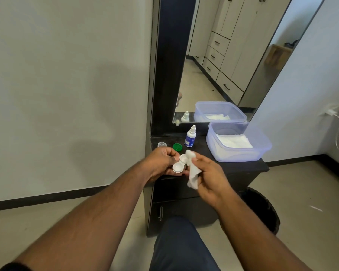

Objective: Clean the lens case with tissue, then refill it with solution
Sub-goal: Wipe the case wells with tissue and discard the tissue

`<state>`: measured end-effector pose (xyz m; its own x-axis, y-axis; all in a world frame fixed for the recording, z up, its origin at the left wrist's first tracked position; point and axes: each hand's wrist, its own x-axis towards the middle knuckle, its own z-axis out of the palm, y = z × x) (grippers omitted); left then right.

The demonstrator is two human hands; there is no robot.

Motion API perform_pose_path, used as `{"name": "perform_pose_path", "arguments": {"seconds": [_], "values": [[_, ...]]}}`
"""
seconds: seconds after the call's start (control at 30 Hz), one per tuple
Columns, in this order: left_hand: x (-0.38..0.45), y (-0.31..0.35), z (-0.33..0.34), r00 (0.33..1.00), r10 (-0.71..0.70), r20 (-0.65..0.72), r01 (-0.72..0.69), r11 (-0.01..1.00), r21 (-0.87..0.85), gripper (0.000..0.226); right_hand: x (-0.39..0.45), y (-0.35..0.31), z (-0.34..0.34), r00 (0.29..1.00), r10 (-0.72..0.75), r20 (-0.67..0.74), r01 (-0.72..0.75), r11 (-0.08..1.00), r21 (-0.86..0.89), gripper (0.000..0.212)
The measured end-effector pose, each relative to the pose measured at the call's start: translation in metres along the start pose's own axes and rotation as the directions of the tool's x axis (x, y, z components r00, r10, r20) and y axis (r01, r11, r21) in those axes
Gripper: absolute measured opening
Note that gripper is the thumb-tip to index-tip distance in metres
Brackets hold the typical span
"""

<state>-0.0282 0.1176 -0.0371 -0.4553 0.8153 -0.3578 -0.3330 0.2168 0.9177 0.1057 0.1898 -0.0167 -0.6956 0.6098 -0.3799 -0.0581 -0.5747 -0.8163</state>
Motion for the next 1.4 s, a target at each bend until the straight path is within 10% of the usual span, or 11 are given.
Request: {"name": "perform_pose_path", "arguments": {"seconds": [0.13, 0.23, 0.33, 0.47, 0.9, 1.23, 1.4], "values": [[-0.001, 0.001, -0.001, 1.000, -0.005, -0.016, 0.006, 0.999, 0.047, 0.011, 0.004, -0.012, -0.010, 0.949, -0.312, -0.031, 0.276, 0.878, -0.391, 0.022], [-0.001, -0.001, -0.001, 0.998, 0.049, -0.043, -0.042, 0.986, 0.158, 0.013, 0.015, -0.018, -0.020, 0.766, -0.518, 0.380, 0.532, 0.178, -0.828, 0.024], [-0.002, -0.001, 0.001, 0.994, 0.077, -0.074, -0.058, 0.972, 0.228, 0.012, 0.022, -0.029, -0.023, 0.657, -0.260, 0.707, 0.621, -0.345, -0.704, 0.029], [-0.003, 0.000, 0.002, 0.993, 0.086, -0.080, -0.063, 0.964, 0.258, 0.014, 0.023, -0.046, -0.018, 0.554, 0.092, 0.828, 0.622, -0.707, -0.337, 0.040], [0.002, -0.001, 0.000, 0.993, 0.096, -0.066, -0.078, 0.970, 0.231, 0.010, 0.037, -0.070, -0.011, 0.378, 0.461, 0.803, 0.610, -0.776, 0.159, 0.042], [0.005, 0.002, -0.002, 0.998, 0.058, -0.039, -0.048, 0.972, 0.228, 0.012, 0.030, -0.059, -0.015, 0.423, 0.353, 0.835, 0.457, -0.878, 0.139, 0.023], [0.002, 0.003, 0.004, 0.992, 0.087, -0.087, -0.059, 0.958, 0.282, 0.014, 0.019, -0.038, -0.016, 0.571, 0.168, 0.804, 0.448, -0.884, -0.134, 0.035]]}}
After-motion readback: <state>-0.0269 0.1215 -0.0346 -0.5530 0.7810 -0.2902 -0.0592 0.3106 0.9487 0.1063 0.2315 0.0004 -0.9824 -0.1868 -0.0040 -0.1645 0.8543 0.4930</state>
